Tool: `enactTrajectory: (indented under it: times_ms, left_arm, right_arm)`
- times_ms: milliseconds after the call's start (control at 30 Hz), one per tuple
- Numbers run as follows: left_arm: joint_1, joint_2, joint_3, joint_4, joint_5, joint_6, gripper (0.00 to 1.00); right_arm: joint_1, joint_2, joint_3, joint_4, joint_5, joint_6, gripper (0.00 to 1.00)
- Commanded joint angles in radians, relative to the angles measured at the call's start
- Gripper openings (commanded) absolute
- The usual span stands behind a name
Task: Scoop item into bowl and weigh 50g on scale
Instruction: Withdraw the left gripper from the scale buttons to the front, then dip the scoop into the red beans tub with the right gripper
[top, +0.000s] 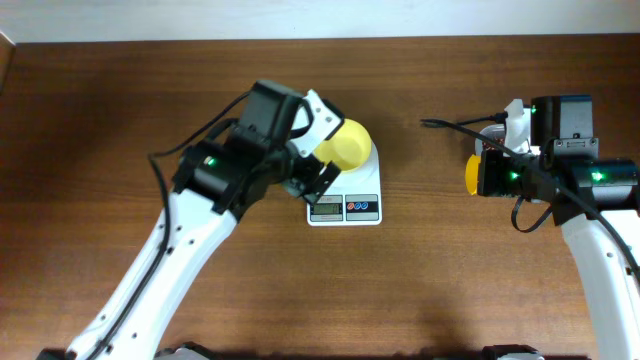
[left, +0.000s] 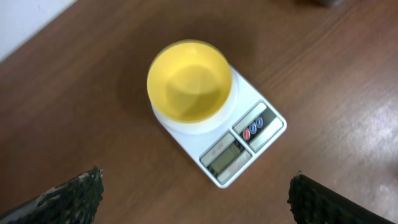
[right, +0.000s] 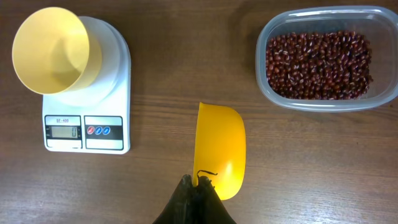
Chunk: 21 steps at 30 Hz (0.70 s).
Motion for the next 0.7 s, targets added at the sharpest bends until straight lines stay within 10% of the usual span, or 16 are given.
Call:
enactTrajectory:
  times_ms: [0,233,667]
  left_arm:
    - [0.045,-0.134,-0.154,0.108,0.098,0.033,0.99]
    - [0.045,-0.234,-0.465,0.325,0.195,0.032,0.99]
    - [-0.006,-0.233,-0.476,0.311,0.149,0.108,0.99]
  right_arm:
    - [-0.006,0.001,0.019,0.002,-0.002,-0.003,0.04]
    - [-0.006,0.001,0.019,0.000,-0.002,-0.018,0.04]
    - [-0.006,0.001,0.019,-0.003,-0.002,-0.018,0.04]
